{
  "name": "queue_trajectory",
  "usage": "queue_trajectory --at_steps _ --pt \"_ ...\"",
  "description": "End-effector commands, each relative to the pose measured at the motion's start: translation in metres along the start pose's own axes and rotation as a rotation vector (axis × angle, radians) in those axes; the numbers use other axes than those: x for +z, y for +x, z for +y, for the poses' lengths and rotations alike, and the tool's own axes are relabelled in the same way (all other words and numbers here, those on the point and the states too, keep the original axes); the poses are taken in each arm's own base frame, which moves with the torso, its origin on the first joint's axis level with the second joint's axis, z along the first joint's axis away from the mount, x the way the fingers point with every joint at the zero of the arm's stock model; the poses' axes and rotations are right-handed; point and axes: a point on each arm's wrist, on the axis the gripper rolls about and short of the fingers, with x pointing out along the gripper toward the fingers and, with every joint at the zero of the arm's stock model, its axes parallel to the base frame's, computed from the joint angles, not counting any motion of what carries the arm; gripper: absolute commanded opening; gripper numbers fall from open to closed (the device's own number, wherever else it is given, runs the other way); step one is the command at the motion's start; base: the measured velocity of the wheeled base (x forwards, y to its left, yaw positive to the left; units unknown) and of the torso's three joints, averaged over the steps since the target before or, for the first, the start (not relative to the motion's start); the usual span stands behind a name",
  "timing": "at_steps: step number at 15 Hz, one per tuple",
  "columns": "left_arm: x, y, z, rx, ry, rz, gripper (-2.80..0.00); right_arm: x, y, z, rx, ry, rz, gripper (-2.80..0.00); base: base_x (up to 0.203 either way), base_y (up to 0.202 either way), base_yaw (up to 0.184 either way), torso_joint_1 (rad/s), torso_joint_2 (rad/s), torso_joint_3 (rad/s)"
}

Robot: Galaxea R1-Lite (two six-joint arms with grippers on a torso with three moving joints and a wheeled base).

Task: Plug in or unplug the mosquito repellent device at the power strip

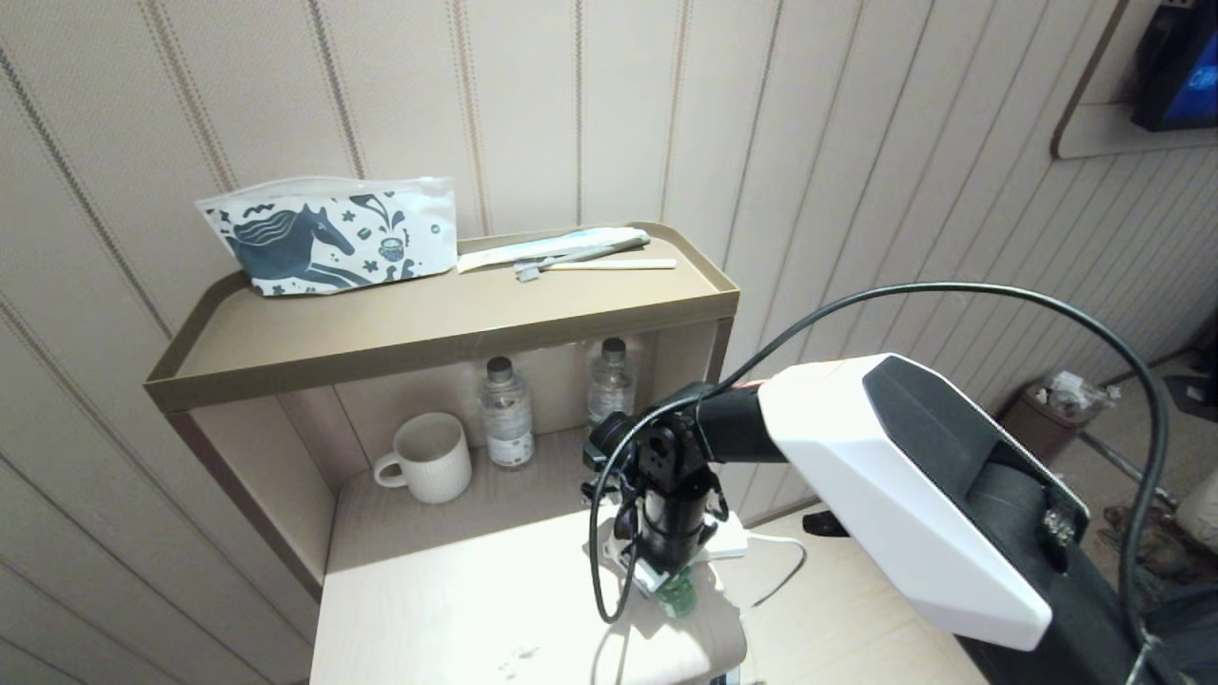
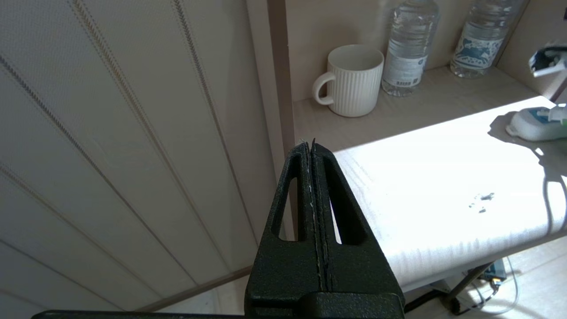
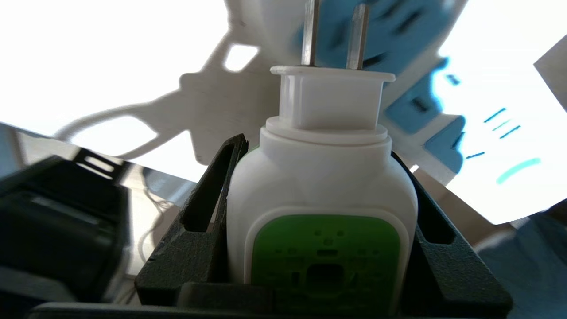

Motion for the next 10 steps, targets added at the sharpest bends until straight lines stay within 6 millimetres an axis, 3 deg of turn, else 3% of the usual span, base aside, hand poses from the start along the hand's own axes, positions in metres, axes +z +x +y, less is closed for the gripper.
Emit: queue_trajectory --at_steps 1,6,10 --pt "0.000 0.000 0.000 -0.001 0.000 0.002 -2.80 0.000 -0.029 -0.002 0.037 0.019 -0.054 -2.80 0.000 0.000 0.000 0.000 0.00 0.000" --pt "0.000 0.000 0.000 -0.001 0.000 0.002 -2.80 -0.007 -0.074 -0.004 0.129 0.048 -0.115 -2.80 0.000 0.000 0.000 0.000 0.00 0.000" --pt "0.000 0.000 0.000 -0.001 0.000 0.002 -2.80 -0.014 -0.078 -0.006 0.213 0.054 -0.058 -2.80 0.000 0.000 0.000 0.000 0.00 0.000"
